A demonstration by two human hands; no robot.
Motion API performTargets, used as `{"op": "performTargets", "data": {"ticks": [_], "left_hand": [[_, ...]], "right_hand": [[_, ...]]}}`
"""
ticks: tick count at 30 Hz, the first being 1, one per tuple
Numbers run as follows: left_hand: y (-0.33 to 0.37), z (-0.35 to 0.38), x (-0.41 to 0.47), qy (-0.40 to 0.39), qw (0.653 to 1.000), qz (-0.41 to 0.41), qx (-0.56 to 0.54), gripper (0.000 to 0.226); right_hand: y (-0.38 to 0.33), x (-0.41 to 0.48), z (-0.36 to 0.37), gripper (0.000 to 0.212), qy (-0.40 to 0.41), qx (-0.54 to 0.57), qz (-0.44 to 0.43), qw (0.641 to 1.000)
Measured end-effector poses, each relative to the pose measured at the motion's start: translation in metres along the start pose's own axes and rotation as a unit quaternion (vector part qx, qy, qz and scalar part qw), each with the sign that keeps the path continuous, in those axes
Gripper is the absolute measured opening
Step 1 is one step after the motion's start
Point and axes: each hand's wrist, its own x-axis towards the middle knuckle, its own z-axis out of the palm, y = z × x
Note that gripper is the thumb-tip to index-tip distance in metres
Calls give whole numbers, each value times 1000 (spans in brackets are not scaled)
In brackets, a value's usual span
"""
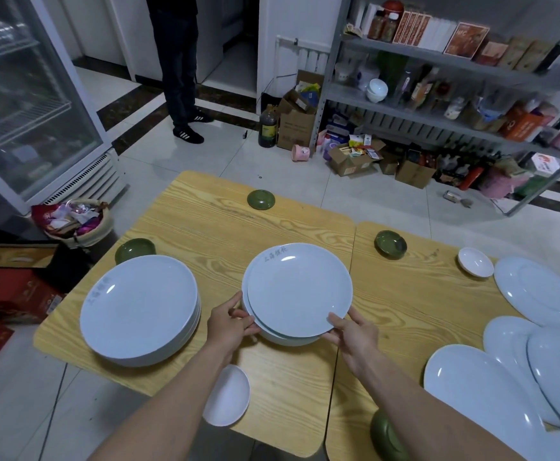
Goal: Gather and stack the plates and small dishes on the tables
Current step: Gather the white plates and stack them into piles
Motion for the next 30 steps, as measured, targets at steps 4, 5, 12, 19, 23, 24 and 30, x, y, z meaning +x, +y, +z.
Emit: {"op": "performTargets", "data": {"ticks": [4, 5, 12, 19, 23, 24, 30], "left_hand": [[-1, -1, 1, -2, 1000, 4, 6, 73], [-1, -1, 1, -2, 1000, 4, 7, 73], [-4, -3, 5, -7, 1000, 0, 4, 74], [-4, -3, 6, -6, 1000, -8, 9, 74], [-3, -3, 5, -4, 1000, -6, 18, 74], [-2, -2, 4, -4, 1000, -6, 23, 74], [9, -4, -4, 16, 993, 25, 112, 61]], "right_hand": [[1, 6, -1, 53, 21, -43, -18, 999], [1, 7, -1, 48, 31, -60, -23, 997], [3, 17, -2, 26, 92, -216, -55, 971], [1, 17, 0, 27, 123, -274, -45, 953], [3, 16, 1, 31, 123, -273, -42, 953], [3, 15, 1, 31, 124, -275, -43, 953], [0, 14, -4, 20, 103, -338, -68, 933]]}}
